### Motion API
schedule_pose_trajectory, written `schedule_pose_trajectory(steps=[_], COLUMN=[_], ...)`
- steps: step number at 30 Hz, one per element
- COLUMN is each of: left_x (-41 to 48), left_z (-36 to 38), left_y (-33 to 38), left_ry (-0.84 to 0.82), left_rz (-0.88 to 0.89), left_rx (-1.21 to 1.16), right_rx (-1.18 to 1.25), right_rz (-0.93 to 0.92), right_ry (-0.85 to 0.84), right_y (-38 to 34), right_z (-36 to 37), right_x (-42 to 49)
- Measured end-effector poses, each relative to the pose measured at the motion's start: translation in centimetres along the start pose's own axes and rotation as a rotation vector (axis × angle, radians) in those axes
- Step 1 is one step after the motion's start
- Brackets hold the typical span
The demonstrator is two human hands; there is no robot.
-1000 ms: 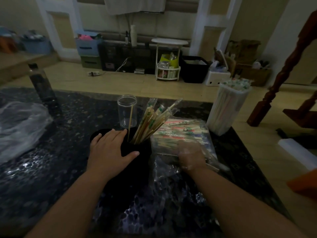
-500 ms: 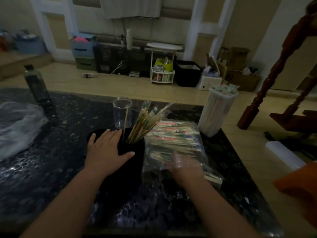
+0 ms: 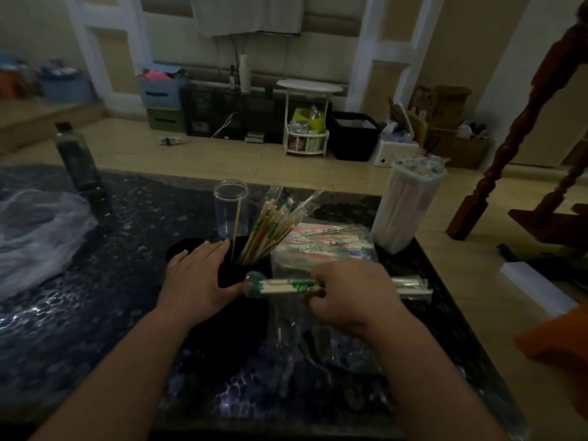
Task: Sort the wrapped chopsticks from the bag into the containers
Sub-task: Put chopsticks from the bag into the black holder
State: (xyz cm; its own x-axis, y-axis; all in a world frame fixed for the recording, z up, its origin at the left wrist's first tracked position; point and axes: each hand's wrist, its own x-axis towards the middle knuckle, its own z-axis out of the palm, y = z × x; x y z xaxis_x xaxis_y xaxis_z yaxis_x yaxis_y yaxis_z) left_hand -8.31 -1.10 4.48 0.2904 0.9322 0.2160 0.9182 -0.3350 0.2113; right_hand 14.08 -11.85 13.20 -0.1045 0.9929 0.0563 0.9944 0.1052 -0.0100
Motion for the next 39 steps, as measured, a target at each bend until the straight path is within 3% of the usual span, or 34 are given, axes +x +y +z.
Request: schedule_pose_trajectory(steps=[2, 6, 9, 13, 19, 26, 29, 33, 35, 39], left_x=[-0.1, -0.3, -0.4, -0.3, -0.4, -0.3, -0.4, -0.2, -0.2, -0.2], left_z=[0.0, 0.6, 0.7, 0.9, 0.9, 0.7, 0.6, 0.6, 0.6, 0.5], left_y=[-0.1, -0.4, -0.4, -0.5, -0.5, -0.4, -0.5, -0.3, -0.1, 0.0], left_ry=[0.002, 0.038, 0.058, 0.084, 0.091, 0.065, 0.065, 0.064, 0.060, 0.052], left_rz=[-0.001, 0.017, 0.021, 0.024, -0.019, -0.038, -0.033, -0.045, -0.047, -0.043], left_rx=[-0.022, 0.010, 0.002, 0.015, 0.029, 0.036, 0.028, 0.024, 0.020, 0.013], right_rx=[-0.019, 0.189, 0.330, 0.595, 1.071, 1.124, 1.171, 1.201, 1.286, 1.371], right_rz=[-0.032, -0.125, -0.132, -0.014, 0.106, 0.228, 0.269, 0.302, 0.326, 0.343], right_ry=[0.168, 0.769, 0.926, 0.870, 0.915, 0.899, 0.753, 0.388, 0.444, 0.721], right_y=[-0.2, 0.0, -0.3, -1.5, -2.7, -3.5, -3.6, -4.2, -4.6, -5.0], right_z=[-0.2, 1.6, 2.2, 3.3, 4.5, 5.4, 6.0, 6.6, 6.2, 5.6], right_x=[0.2, 1.2, 2.2, 3.4, 5.0, 6.6, 7.6, 8.5, 8.4, 8.7])
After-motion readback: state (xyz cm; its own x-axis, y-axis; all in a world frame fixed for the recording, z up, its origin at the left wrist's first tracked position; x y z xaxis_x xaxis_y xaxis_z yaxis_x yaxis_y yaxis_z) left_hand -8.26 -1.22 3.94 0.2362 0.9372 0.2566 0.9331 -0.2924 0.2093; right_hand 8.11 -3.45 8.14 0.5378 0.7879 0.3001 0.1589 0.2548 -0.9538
